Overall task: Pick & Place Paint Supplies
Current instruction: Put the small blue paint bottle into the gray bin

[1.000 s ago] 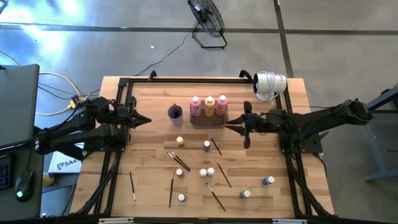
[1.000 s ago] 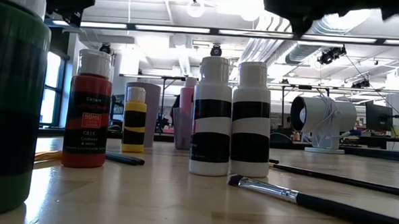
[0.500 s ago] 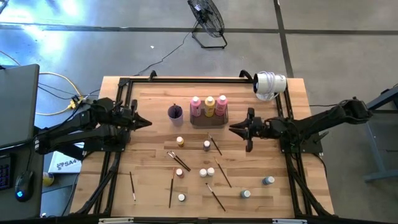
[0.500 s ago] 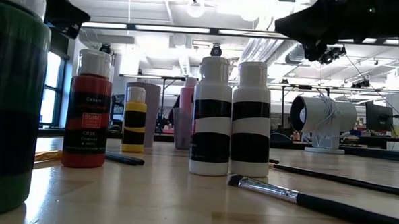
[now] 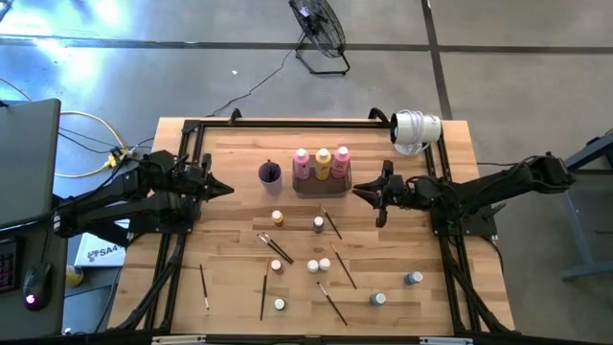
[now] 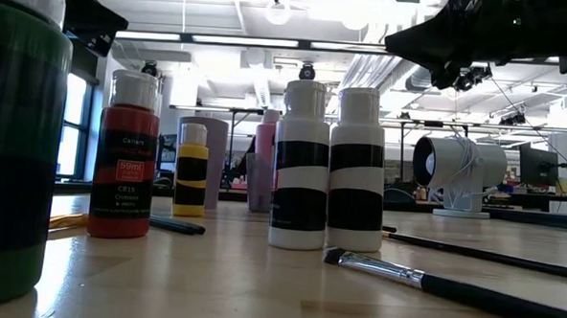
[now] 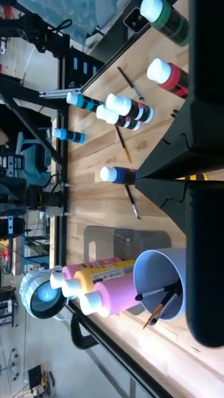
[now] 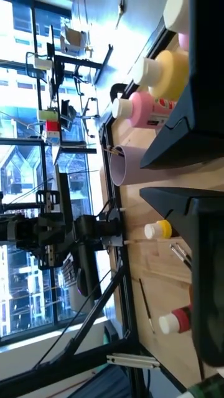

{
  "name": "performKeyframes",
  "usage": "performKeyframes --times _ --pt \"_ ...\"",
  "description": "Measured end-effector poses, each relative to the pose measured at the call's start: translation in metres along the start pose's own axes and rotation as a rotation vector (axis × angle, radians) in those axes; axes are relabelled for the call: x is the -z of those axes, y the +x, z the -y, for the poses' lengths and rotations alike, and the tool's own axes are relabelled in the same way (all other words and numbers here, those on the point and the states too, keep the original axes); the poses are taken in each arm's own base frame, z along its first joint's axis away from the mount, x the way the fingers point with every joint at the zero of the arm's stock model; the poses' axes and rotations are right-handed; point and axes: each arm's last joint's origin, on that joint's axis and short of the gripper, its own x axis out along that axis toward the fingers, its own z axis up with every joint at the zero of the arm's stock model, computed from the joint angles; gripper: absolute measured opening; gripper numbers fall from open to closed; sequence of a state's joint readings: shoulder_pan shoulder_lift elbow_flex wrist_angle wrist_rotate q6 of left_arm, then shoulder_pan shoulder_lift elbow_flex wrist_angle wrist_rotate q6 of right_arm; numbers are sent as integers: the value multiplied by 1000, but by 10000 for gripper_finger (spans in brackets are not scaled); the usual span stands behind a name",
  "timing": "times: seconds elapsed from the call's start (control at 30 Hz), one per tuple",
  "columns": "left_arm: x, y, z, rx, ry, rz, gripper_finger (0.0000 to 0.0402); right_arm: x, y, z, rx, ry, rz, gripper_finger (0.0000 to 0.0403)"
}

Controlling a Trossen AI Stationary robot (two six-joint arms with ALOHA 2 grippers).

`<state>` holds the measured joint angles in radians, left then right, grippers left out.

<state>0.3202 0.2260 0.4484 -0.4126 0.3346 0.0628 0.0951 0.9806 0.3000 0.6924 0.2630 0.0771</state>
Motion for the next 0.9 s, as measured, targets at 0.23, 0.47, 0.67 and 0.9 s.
performKeyframes --times 0.23,0.47,0.67,0.9 --pt "0 0 -2 -69 -1 -7 3 0 0 0 8 3 -5 48" --pt "0 0 -2 -70 -1 -7 3 1 0 0 8 -1 -5 48" --pt "0 0 -2 -70 4 -7 3 1 0 0 8 -2 -5 48" --pt "0 0 -2 -78 9 -8 3 1 0 0 8 3 -5 48"
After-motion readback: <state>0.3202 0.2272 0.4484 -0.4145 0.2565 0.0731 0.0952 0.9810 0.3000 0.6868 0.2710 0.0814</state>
